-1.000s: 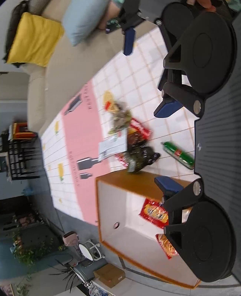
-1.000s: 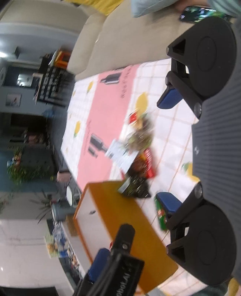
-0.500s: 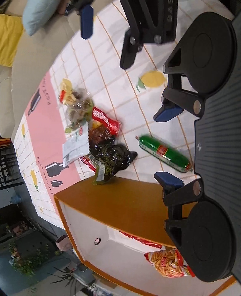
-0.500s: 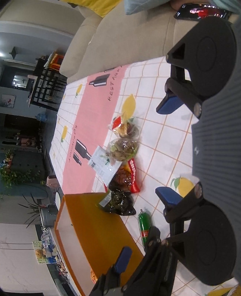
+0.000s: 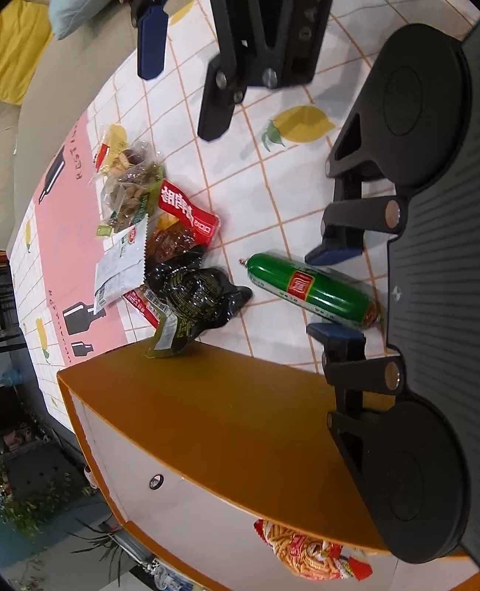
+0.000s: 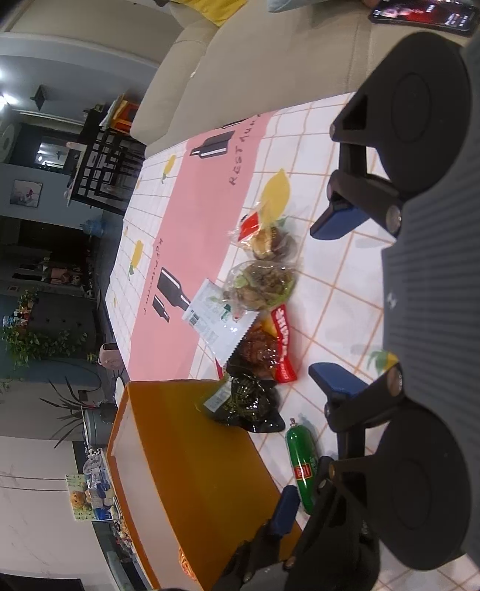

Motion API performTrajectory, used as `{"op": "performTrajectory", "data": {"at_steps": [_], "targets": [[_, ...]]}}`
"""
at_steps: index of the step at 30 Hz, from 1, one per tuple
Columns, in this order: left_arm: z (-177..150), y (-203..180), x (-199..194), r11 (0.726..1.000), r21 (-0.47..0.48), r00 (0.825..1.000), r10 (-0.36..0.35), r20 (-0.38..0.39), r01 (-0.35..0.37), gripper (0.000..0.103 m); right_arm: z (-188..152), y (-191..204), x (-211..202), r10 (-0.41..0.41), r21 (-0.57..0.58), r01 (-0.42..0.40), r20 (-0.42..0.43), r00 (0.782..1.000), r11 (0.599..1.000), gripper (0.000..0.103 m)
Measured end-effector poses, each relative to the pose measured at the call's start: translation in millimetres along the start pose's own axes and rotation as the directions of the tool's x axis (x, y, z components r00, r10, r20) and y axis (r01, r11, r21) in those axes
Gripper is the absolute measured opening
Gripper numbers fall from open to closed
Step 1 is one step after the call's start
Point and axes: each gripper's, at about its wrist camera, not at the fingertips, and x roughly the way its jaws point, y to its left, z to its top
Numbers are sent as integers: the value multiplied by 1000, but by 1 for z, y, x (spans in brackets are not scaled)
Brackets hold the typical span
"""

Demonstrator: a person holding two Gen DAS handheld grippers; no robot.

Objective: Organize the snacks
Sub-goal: 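Grasp the green sausage with the left tool while the right tool grasps the clear nut bag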

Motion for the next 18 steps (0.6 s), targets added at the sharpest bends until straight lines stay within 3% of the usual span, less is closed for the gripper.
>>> {"op": "performTrajectory", "data": {"at_steps": [6,18], "targets": [[7,2,3,997,-55,999,-53,1,52,26,9,2,15,-28,-22,28,9,1000,999,70],[17,6,5,991,-102,995,-90,-34,86,28,40,4,64,-66,-85,70,49,997,994,70]]}}
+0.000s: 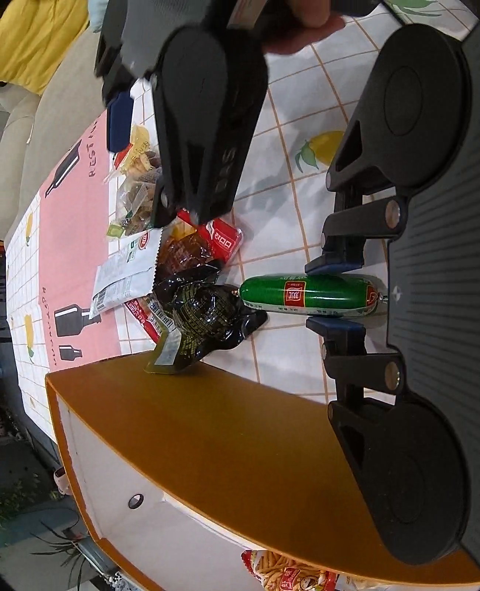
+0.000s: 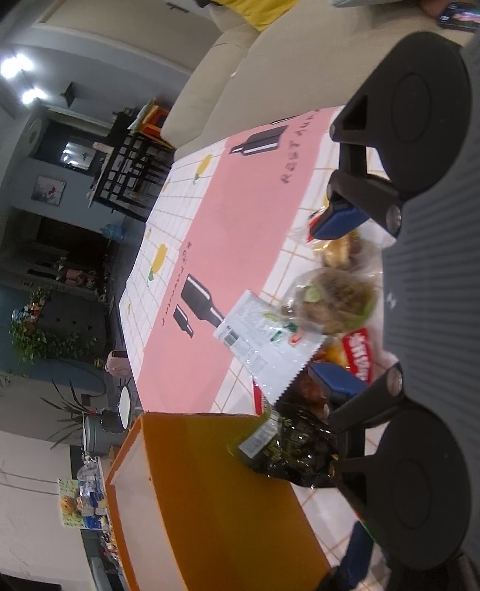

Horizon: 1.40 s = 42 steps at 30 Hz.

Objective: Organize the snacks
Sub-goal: 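Grasp the green sausage with the left tool while the right tool grasps the clear nut bag, then lift the sausage and nut bag with both tools and carry them toward the box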

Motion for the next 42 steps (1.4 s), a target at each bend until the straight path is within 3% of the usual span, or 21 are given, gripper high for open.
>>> {"op": "performTrajectory", "data": {"at_steps": [4,8,11,12,27,37,42], "targets": [[0,-2,0,1000,17,1000,7,11,-8,29,3,5,13,-1,-21,0,-19,1000,1000,65],[-3,-4,0,1000,29,1000,7,18,-8,29,2,9,16,-36,-30,35,-41,999,999,41],[-5,-4,-1,1000,16,1000,-5,24,5,29,0,8,12,-34,-34,32,-52,998,999,33],[-6,-3,-1,1000,8,1000,-6,27,5,29,-1,8,10,-31,-37,29,-55,998,999,11],[-16,3,-6,998,-34,999,-45,27,46,26,-26,2,-51,-36,7,38,-148,988,999,6],[-32,4,-19,989,-70,990,-136,-36,133,25,-58,16,-102,34,-32,-43,-244,969,999,6],[-43,4,-26,987,-70,988,-148,-42,145,25,-72,24,-115,35,-57,-51,-247,968,997,13]]}}
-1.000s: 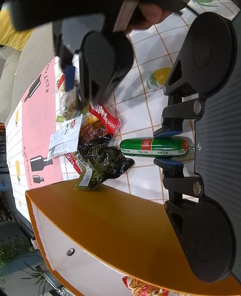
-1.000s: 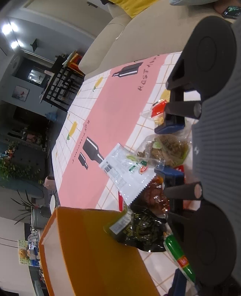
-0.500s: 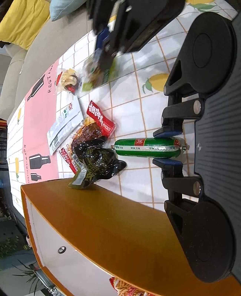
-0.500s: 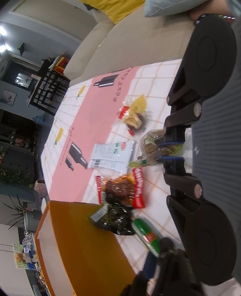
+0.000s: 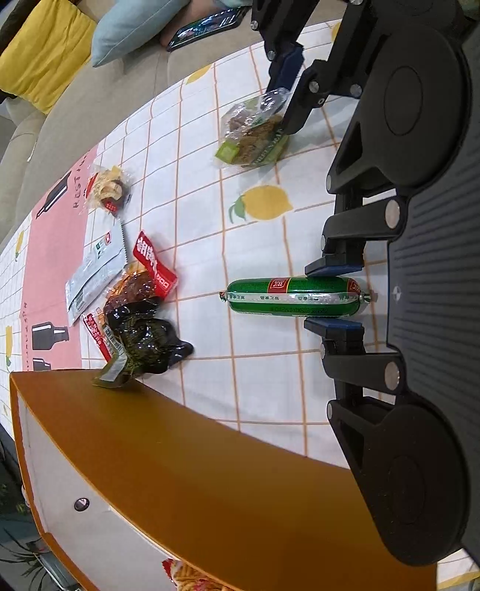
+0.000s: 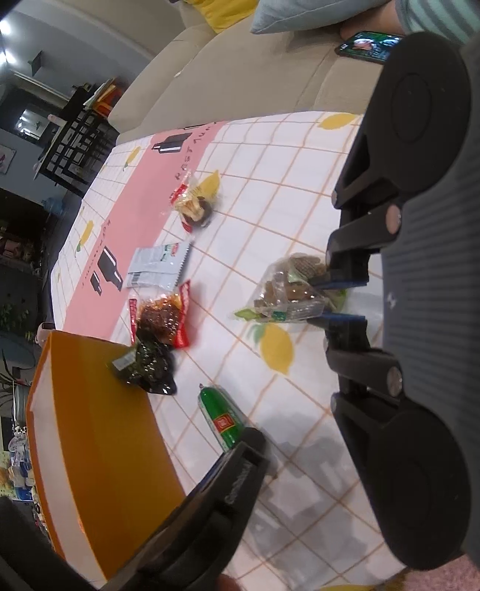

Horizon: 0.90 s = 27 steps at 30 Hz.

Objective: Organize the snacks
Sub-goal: 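Lift the sausage and nut bag with both tools and carry them toward the box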

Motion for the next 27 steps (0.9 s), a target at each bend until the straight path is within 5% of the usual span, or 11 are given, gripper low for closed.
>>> {"op": "performTrajectory", "data": {"at_steps": [6,11,16,19,23,27], "targets": [[0,2,-1,1000,-8,1000,-10,2,10,25,-1,4,-1,-101,-45,104,68,993,993,60],[0,2,-1,1000,-5,1000,-9,11,9,26,5,3,11,-120,-59,125,87,989,990,60],[3,-1,0,1000,1,999,10,52,-10,52,9,7,21,-116,-61,120,74,991,991,56],[5,-3,5,1000,7,999,24,46,-24,52,9,8,24,-105,-59,109,65,992,992,44],[7,-4,8,999,9,998,38,53,-38,50,7,7,24,-101,-46,104,60,993,993,41],[7,-5,8,999,22,998,39,57,-40,26,7,7,24,-99,-38,101,57,993,994,38]]}}
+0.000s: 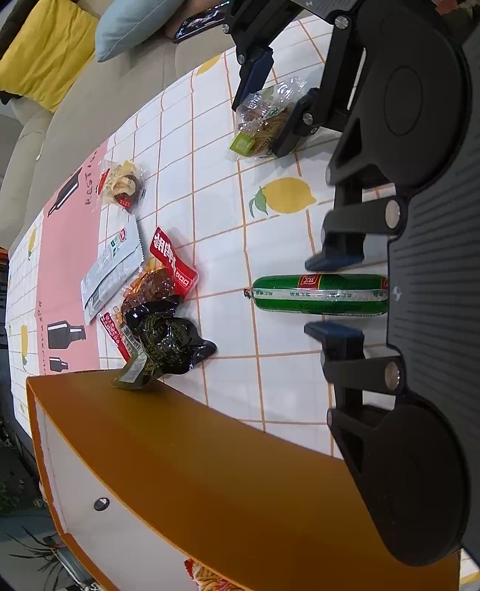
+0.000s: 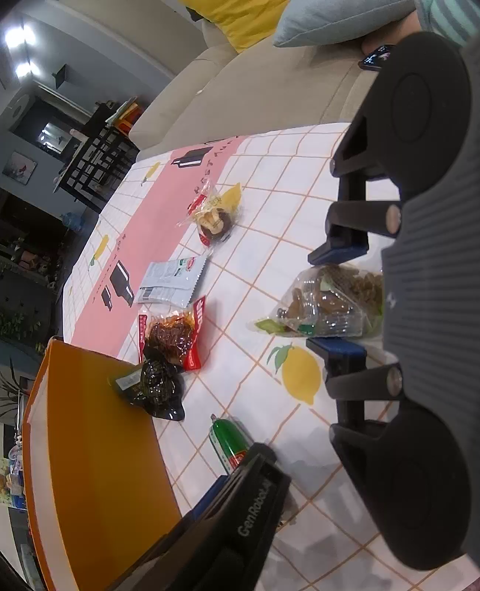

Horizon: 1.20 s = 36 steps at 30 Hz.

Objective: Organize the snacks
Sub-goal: 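Lift the sausage and nut bag with both tools and carry them toward the box, then hold both packets over the box and open both tools to drop them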

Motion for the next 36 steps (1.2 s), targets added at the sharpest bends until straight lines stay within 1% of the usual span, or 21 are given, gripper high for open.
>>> {"op": "performTrajectory", "data": {"at_steps": [2,7,12,17,21,27,30,36], "targets": [[-1,0,0,1000,1,1000,-2,2,2,25,0,-1,-1,4,6,-4,-3,1000,1000,35],[-2,0,-3,1000,-4,1000,4,7,-4,25,2,-2,-2,11,15,-11,-4,1000,1000,34],[1,1,-19,1000,-25,1000,-3,24,4,25,7,-4,-10,35,45,-35,1,999,998,33],[12,5,-43,998,-62,999,3,35,-1,25,17,-7,-28,63,78,-67,41,997,995,34],[22,10,-66,996,-84,998,3,63,2,25,31,-8,-41,78,84,-85,83,993,993,34],[42,21,-103,995,-96,993,-3,117,15,25,60,-15,-60,122,106,-139,156,980,985,34],[54,30,-118,996,-89,990,1,141,12,25,80,-16,-68,145,91,-165,197,970,982,34],[75,59,-133,994,-86,983,83,162,-69,25,123,-15,-80,182,61,-207,282,942,976,34]]}}
